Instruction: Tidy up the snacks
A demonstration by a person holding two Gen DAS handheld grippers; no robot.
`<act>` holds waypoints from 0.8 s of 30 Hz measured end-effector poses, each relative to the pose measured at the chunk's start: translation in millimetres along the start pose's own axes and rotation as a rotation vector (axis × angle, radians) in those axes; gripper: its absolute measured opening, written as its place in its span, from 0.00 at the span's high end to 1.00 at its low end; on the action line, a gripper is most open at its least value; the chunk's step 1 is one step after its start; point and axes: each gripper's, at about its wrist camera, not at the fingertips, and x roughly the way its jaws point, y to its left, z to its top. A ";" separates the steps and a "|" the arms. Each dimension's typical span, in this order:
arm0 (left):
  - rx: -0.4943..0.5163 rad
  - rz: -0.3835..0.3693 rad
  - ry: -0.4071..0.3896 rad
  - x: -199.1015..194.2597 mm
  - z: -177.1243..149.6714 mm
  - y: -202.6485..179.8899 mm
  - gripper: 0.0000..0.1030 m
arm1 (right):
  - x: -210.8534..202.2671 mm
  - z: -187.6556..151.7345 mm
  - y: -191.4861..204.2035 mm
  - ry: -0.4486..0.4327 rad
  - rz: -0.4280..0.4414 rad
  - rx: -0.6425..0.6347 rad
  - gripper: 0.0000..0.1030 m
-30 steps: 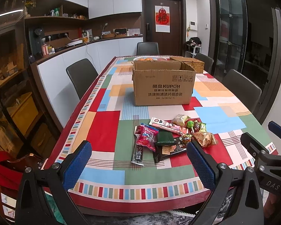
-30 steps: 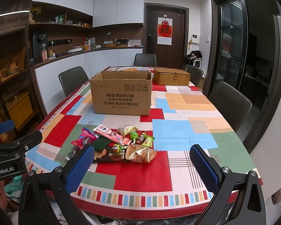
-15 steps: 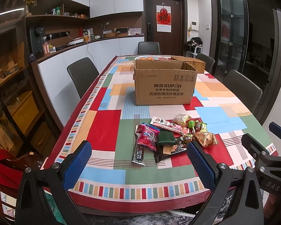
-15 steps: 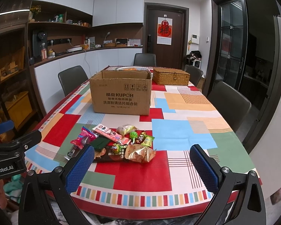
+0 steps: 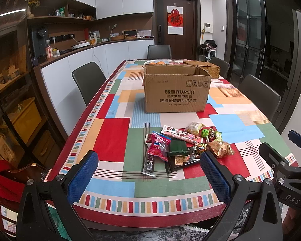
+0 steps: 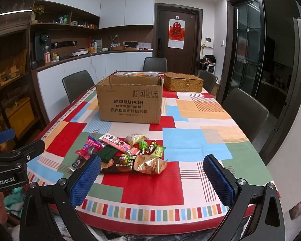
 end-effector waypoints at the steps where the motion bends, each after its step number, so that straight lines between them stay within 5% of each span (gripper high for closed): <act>1: 0.000 -0.002 0.000 0.7 -0.3 0.5 0.00 | -0.6 0.3 0.6 0.000 0.000 0.000 0.00; 24: -0.007 -0.011 0.008 2.6 -0.4 2.8 0.00 | -0.3 -1.1 1.1 0.003 -0.002 -0.007 0.00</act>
